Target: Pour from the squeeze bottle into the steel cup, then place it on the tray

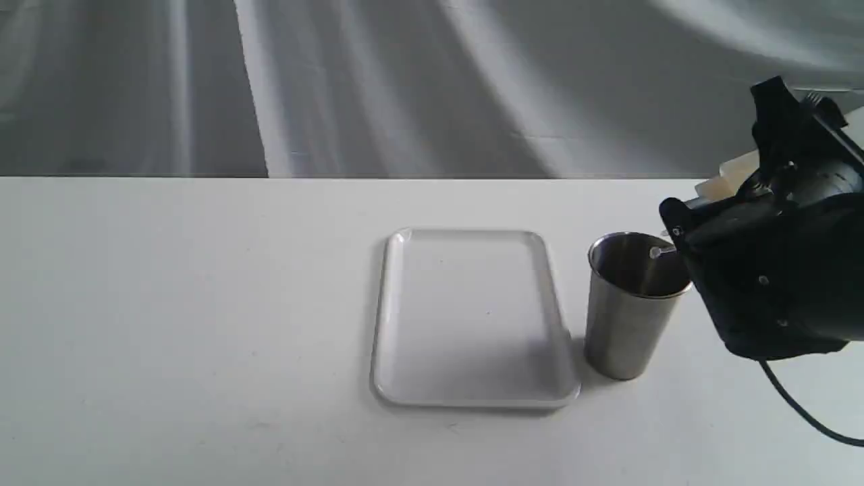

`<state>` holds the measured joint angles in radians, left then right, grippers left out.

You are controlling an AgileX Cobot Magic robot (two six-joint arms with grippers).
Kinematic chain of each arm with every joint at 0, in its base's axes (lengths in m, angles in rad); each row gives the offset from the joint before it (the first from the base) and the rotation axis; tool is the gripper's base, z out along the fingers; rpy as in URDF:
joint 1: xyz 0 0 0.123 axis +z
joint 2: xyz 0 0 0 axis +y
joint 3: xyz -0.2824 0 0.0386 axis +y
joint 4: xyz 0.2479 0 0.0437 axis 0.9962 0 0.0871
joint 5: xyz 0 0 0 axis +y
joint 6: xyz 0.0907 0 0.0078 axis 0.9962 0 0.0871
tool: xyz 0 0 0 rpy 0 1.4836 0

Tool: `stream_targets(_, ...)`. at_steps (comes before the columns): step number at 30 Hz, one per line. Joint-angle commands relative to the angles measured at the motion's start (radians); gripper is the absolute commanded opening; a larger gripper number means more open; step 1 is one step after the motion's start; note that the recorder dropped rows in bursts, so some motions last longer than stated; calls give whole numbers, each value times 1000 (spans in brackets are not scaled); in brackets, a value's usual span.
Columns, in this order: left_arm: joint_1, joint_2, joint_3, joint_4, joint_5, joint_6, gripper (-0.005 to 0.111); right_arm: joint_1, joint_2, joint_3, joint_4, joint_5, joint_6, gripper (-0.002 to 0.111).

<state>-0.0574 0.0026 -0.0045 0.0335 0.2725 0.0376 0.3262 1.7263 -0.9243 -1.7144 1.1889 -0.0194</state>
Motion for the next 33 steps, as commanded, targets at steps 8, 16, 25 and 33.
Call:
stream_targets(8,-6,-3,4,-1,-7,-3,0,2,-15,-9,-30,32,-42,16)
stream_targets(16,-6,-3,4,-1,-7,-5,0,2,-15,-9,-30,32,-48,16)
stream_targets(25,-6,-3,4,-1,-7,-5,0,2,-15,-9,-30,32,43,16)
stream_targets(33,-6,-3,4,-1,-7,-2,0,2,-15,-9,-30,32,163,16)
